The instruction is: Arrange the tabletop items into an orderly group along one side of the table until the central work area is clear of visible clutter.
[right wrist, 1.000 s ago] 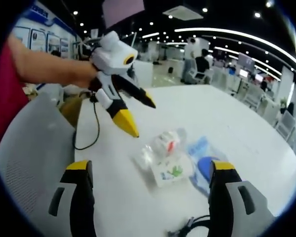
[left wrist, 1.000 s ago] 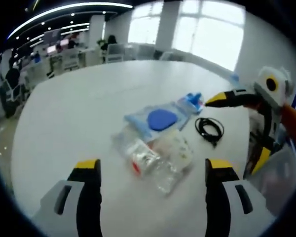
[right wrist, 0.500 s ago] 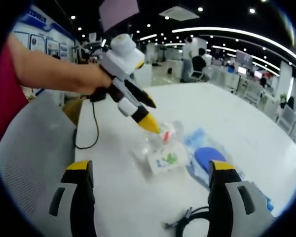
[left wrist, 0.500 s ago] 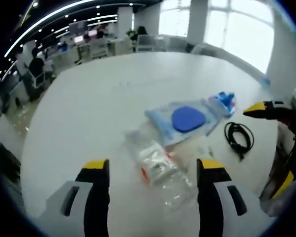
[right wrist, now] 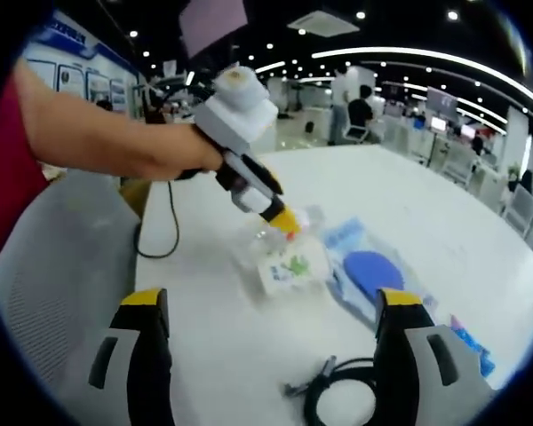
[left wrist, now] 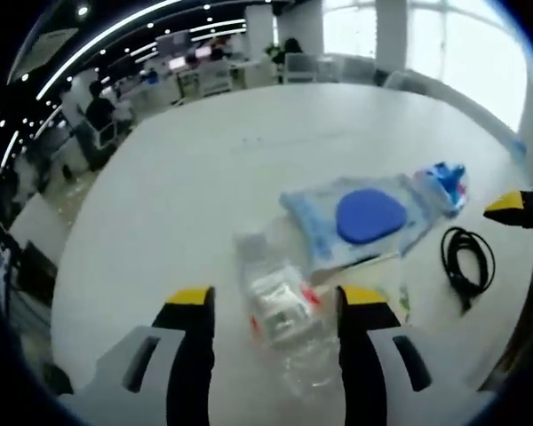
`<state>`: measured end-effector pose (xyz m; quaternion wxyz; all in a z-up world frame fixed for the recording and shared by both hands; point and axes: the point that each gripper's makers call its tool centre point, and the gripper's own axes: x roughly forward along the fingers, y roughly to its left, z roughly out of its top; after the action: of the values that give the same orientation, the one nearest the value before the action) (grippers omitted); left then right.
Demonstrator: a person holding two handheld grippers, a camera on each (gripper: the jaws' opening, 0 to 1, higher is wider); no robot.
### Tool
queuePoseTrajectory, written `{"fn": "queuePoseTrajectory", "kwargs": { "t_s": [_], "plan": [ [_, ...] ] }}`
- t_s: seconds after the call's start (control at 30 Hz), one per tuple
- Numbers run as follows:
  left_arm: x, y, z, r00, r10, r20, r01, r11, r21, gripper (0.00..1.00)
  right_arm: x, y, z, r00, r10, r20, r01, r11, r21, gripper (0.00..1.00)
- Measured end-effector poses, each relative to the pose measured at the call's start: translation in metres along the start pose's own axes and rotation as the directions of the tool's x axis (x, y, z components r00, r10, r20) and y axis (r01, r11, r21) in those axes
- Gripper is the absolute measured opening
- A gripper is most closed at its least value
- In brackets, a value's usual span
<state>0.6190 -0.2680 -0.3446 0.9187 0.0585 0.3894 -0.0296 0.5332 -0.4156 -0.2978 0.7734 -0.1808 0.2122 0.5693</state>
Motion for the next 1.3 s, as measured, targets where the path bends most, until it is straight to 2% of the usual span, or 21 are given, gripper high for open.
{"fn": "queuePoseTrajectory", "kwargs": {
  "t_s": [0.4, 0.67, 0.97, 1.23, 1.3],
  "plan": [
    [0.015, 0.005, -0.01, 0.996, 0.059, -0.066, -0.058, 0.998, 0.022, 0.46, -0.001, -0.002, -0.005, 1.0, 0.012, 0.003, -0.012, 1.0, 0.003, 0.94],
    [0.02, 0.004, -0.012, 0.993, 0.05, -0.105, -0.051, 0.999, -0.014, 0.45, 0.001, -0.003, -0.01, 1.0, 0.013, -0.005, -0.013, 1.0, 0.013, 0.93],
    [0.021, 0.024, -0.016, 0.988, 0.055, -0.144, -0.057, 0.998, -0.005, 0.4, 0.004, -0.002, -0.01, 1.0, 0.017, -0.007, -0.017, 1.0, 0.016, 0.93],
    [0.031, 0.028, -0.017, 0.983, 0.053, -0.175, -0.056, 0.998, -0.016, 0.45, 0.002, -0.003, -0.012, 1.0, 0.011, -0.01, -0.01, 1.0, 0.023, 0.93],
    [0.035, 0.028, -0.02, 0.98, 0.044, -0.195, -0.055, 0.997, -0.05, 0.45, 0.002, -0.003, -0.013, 1.0, 0.008, -0.013, -0.008, 1.0, 0.025, 0.93]
  ]
}}
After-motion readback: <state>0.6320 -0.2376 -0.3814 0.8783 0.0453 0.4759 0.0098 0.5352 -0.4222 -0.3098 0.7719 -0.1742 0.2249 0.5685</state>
